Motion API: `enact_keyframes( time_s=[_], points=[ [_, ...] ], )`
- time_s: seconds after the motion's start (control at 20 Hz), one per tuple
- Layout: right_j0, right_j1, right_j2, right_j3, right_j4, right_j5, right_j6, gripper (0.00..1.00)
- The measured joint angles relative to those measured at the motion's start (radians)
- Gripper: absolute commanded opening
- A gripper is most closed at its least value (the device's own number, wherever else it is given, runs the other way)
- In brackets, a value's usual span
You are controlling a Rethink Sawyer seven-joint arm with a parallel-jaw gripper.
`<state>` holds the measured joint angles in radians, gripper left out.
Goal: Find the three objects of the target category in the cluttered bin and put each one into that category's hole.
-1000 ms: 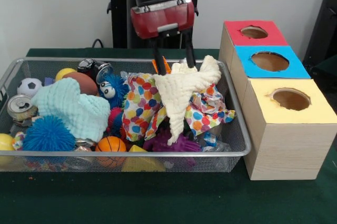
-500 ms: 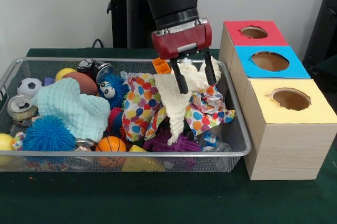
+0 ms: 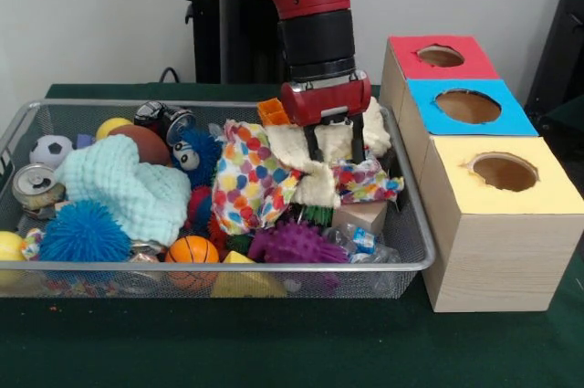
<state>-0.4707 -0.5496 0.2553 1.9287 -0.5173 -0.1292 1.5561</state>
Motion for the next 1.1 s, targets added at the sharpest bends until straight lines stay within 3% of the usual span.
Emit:
enact_keyframes(
  time_s=[0.35,0.7,0.75,1.1],
  points=[
    [0.115,0.000,-0.144,-0.036,-0.003,0.000,0.000,1.00],
    [0.148,0.004,-0.215,-0.075,-0.003,0.000,0.000,1.00],
    [0.146,0.011,-0.233,-0.091,-0.003,-0.003,0.000,0.00],
    [0.142,0.022,-0.250,-0.111,-0.003,-0.008,0.000,0.00]
  ],
)
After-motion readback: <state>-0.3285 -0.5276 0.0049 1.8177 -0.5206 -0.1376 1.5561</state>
